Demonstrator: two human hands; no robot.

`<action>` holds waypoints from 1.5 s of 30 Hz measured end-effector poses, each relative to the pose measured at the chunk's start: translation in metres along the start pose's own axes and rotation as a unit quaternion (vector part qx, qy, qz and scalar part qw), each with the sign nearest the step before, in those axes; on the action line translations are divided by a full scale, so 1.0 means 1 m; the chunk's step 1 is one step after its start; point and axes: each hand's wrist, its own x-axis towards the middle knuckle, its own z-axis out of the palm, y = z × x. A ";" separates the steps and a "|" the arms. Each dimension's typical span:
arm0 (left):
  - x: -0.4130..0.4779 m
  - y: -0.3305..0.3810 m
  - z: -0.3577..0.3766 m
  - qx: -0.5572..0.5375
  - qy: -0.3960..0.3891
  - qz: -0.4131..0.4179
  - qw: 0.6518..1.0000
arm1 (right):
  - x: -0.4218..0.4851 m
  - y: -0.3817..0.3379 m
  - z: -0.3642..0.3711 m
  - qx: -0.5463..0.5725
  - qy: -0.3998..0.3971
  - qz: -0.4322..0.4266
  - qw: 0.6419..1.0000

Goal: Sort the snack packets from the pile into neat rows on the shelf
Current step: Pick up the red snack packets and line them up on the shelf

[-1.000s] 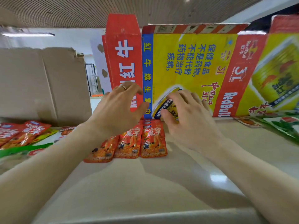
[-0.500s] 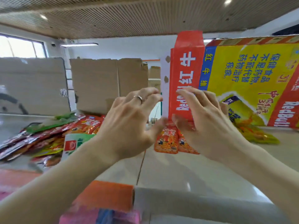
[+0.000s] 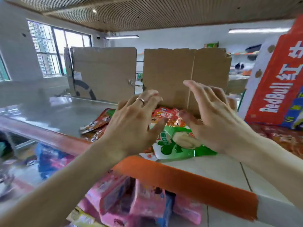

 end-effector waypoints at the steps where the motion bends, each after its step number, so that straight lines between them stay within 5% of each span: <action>1: -0.003 -0.010 -0.001 0.000 -0.002 -0.004 1.000 | 0.004 -0.008 0.007 -0.004 -0.010 -0.004 1.000; 21: -0.033 -0.196 -0.004 0.001 -0.087 -0.079 0.993 | 0.080 -0.112 0.106 -0.093 -0.142 -0.052 0.984; 32: -0.024 -0.221 0.017 -0.103 -0.128 -0.075 0.984 | 0.084 -0.113 0.129 -0.070 -0.145 -0.006 0.987; 45: -0.035 -0.221 0.009 -0.141 0.006 -0.060 0.988 | 0.084 -0.112 0.125 -0.028 -0.128 -0.002 0.991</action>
